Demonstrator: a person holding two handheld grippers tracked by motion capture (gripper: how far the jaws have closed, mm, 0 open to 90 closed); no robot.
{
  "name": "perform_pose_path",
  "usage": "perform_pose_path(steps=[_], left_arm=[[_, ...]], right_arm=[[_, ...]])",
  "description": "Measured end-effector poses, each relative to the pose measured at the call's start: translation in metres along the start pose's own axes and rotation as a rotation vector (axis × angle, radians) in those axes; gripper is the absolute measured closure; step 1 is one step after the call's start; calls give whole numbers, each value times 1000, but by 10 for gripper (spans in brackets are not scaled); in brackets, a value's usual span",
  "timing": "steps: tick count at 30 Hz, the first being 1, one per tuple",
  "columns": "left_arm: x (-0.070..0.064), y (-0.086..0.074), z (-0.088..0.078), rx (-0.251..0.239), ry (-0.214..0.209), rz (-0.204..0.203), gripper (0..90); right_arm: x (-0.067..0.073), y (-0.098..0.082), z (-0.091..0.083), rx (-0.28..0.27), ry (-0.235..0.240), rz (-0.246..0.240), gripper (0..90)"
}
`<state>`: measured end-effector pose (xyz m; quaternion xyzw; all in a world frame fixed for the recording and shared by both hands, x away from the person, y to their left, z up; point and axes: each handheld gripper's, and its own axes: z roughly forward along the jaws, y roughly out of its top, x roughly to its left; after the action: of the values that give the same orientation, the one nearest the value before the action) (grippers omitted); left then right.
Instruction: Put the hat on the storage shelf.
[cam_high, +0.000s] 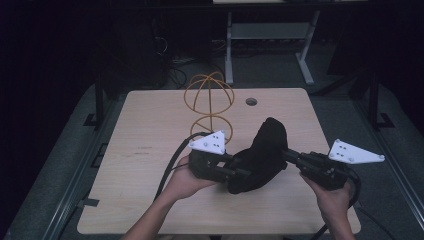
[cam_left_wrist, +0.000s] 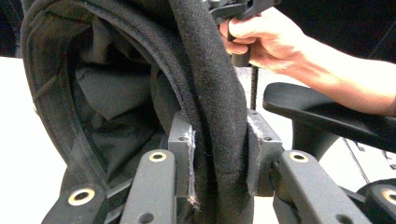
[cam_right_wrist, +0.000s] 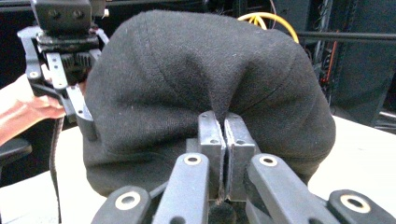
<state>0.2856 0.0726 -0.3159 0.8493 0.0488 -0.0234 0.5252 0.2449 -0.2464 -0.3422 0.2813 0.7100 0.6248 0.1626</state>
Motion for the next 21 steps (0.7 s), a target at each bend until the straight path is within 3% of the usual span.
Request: perform_pose_path(steps=[16, 21], left_arm=[[3, -3, -1, 10, 54, 5, 573], [4, -6, -3, 26, 87, -2, 477]], right_arm=[[6, 30, -1, -13, 7, -58, 888], [4, 36, -1, -9, 1, -57, 888]])
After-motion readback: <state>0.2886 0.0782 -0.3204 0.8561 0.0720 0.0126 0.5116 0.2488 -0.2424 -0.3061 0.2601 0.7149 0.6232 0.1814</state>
